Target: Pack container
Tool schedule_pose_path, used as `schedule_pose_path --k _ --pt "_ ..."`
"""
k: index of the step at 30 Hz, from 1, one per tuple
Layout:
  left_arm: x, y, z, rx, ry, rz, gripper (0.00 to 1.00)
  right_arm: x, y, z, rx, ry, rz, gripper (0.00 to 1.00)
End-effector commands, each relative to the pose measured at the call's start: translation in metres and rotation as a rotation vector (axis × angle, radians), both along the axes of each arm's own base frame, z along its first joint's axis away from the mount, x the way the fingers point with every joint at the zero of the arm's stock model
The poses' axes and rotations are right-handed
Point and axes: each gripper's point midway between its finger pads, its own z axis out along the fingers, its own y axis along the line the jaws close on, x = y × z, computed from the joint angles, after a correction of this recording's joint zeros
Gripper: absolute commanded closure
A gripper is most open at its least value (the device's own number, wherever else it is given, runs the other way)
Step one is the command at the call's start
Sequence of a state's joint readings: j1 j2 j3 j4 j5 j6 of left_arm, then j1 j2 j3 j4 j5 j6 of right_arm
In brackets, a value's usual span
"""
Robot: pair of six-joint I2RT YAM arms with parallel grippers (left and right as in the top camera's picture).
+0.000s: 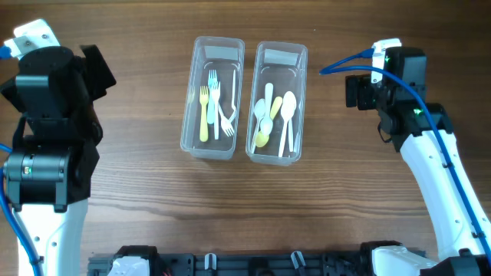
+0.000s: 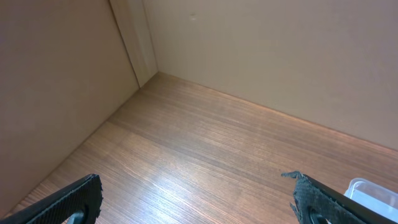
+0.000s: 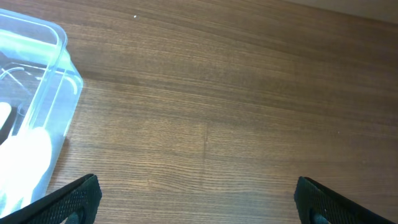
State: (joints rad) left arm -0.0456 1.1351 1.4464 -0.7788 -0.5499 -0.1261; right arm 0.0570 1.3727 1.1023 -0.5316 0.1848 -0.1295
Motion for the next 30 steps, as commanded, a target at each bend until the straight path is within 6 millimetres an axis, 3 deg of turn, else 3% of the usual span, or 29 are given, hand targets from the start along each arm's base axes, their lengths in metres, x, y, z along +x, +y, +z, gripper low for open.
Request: schedule_pose_path --k 1,3,7,10,12,14,17,20,23,24,27,30 --pt "-0.001 0.003 0.003 -0.004 -0.011 0.017 0.0 0.002 -0.002 0.012 -0.017 -0.031 -0.003 0.0" --pt "-0.001 0.003 0.003 -0.004 -0.011 0.017 0.0 -0.003 -0.002 0.029 -0.014 -0.076 -0.004 0.0" --pt "-0.001 0.003 0.003 -0.004 -0.011 0.017 0.0 -0.039 -0.003 0.114 0.001 -0.318 -0.001 0.0" --pt "-0.001 0.003 0.003 -0.004 -0.011 0.017 0.0 -0.099 -0.007 0.193 0.018 -0.581 -0.004 0.0" --pt "-0.001 0.003 0.003 -0.004 -0.011 0.017 0.0 -0.144 -0.009 0.232 0.028 -0.735 -0.006 0.0" --pt "-0.001 0.003 0.003 -0.004 -0.012 0.017 0.0 -0.188 -0.012 0.259 0.037 -0.87 -0.007 0.0" --pt "-0.001 0.003 0.003 -0.004 -0.011 0.017 0.0 -0.242 -0.016 0.28 0.044 -1.014 -0.012 0.0" --pt "-0.001 0.003 0.003 -0.004 -0.011 0.017 0.0 -0.291 -0.026 0.273 0.02 -1.069 -0.049 0.0" --pt "-0.001 0.003 0.003 -0.004 -0.011 0.017 0.0 -0.324 -0.018 0.234 0.037 -1.005 0.014 0.0" --pt "-0.001 0.003 0.003 -0.004 -0.011 0.017 0.0 -0.328 -0.016 0.229 0.041 -1.007 0.024 0.0" --pt "-0.001 0.003 0.003 -0.004 -0.011 0.016 0.0 -0.317 -0.014 0.212 0.042 -0.972 0.037 0.0" --pt "-0.001 0.003 0.003 -0.004 -0.011 0.017 0.0 -0.276 -0.01 0.168 0.165 -0.885 -0.003 0.0"
